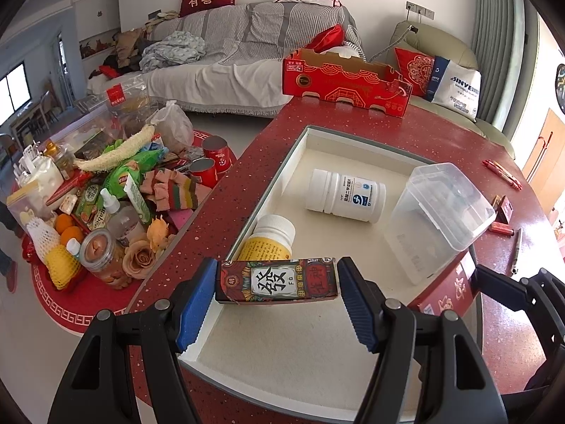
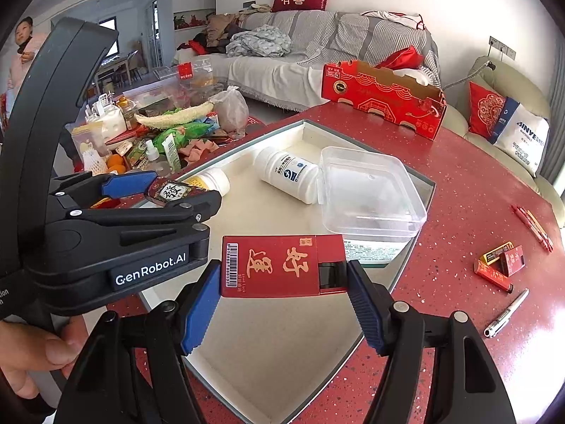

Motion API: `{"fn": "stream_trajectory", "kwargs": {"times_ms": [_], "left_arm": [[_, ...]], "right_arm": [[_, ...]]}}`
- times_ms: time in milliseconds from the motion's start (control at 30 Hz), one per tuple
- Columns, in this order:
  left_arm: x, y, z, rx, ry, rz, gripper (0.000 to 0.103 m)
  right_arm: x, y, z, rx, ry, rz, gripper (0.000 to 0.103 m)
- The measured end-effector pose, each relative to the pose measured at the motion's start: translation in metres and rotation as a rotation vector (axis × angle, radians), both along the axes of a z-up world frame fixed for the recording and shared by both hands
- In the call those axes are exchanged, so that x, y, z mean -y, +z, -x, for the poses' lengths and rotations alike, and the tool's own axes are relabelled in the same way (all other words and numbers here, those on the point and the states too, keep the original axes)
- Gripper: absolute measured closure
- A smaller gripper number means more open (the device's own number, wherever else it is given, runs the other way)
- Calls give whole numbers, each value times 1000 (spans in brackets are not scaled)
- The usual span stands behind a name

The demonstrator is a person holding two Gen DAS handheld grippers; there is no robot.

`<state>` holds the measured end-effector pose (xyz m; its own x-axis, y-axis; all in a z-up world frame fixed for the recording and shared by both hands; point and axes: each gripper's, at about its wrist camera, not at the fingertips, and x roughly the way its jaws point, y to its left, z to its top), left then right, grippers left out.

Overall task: Organize rigid objects
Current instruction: 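Lower the card pack and red box into the tray and open both tools, then grasp the silver pen with the left tool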

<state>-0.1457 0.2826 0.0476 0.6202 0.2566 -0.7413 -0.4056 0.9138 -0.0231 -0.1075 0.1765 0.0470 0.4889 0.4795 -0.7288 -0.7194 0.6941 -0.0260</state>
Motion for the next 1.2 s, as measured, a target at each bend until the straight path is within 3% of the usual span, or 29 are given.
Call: {"fn": "stream_trajectory", "kwargs": {"times_ms": [400, 700, 833, 1033, 1200], "left_arm": [[0, -8, -6, -21, -10, 1, 24], [8, 4, 7, 3, -16, 16, 24], [44, 12, 5, 6, -91, -1, 24], [132, 22, -6, 17, -287, -59, 23], [198, 19, -43, -10, -436, -22, 23]], "right_arm": [[8, 5, -1, 2, -18, -6, 32], [74, 17, -4, 10, -145, -79, 32], [119, 10, -18, -13, -247, -96, 32], [201, -3, -49, -60, -437, -122, 32], [263, -9, -69, -66, -585, -137, 32]]}}
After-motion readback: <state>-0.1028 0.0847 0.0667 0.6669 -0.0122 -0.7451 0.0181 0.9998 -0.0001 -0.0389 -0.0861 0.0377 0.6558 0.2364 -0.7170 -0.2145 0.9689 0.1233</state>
